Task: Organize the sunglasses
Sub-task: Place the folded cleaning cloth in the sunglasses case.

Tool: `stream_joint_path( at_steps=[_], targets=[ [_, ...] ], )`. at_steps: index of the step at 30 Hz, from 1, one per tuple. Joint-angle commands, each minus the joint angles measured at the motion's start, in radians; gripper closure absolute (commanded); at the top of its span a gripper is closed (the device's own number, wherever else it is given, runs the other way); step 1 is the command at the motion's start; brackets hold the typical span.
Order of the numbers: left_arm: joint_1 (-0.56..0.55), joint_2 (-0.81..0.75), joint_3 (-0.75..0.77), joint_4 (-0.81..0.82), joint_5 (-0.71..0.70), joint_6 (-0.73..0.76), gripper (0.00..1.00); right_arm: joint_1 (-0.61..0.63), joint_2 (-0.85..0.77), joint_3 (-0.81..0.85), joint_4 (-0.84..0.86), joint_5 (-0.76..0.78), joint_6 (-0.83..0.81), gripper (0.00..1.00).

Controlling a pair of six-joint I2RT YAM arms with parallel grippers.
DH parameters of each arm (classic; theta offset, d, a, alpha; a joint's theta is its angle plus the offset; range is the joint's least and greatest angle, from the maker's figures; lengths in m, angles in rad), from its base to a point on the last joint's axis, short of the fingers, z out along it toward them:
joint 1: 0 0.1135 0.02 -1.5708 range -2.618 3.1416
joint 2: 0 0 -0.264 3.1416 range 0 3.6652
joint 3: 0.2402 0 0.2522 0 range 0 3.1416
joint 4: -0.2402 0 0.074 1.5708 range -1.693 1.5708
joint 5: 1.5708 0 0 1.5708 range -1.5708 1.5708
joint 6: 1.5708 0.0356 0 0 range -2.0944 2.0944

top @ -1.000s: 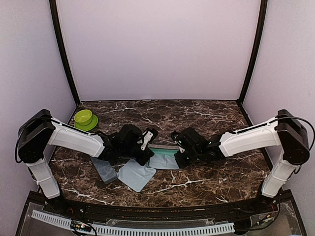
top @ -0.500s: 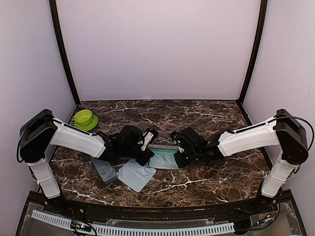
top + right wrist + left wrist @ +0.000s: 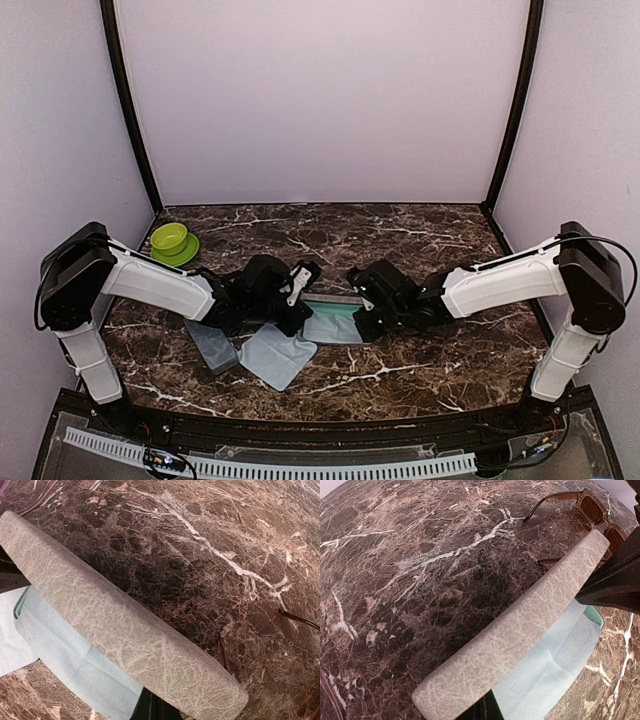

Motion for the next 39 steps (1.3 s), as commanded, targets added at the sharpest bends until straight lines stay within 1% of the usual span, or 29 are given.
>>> stream_joint_path(
  at_steps=[1,39],
  targets=[
    [-0.001,0.004,0.015,0.026,-0.001,0.004,1.00,-0.001,0.004,0.015,0.024,0.015,0.023,1.00],
    [0.000,0.012,0.020,0.038,-0.012,0.006,1.00,-0.001,0.001,0.020,0.029,0.023,0.044,1.00]
  ],
)
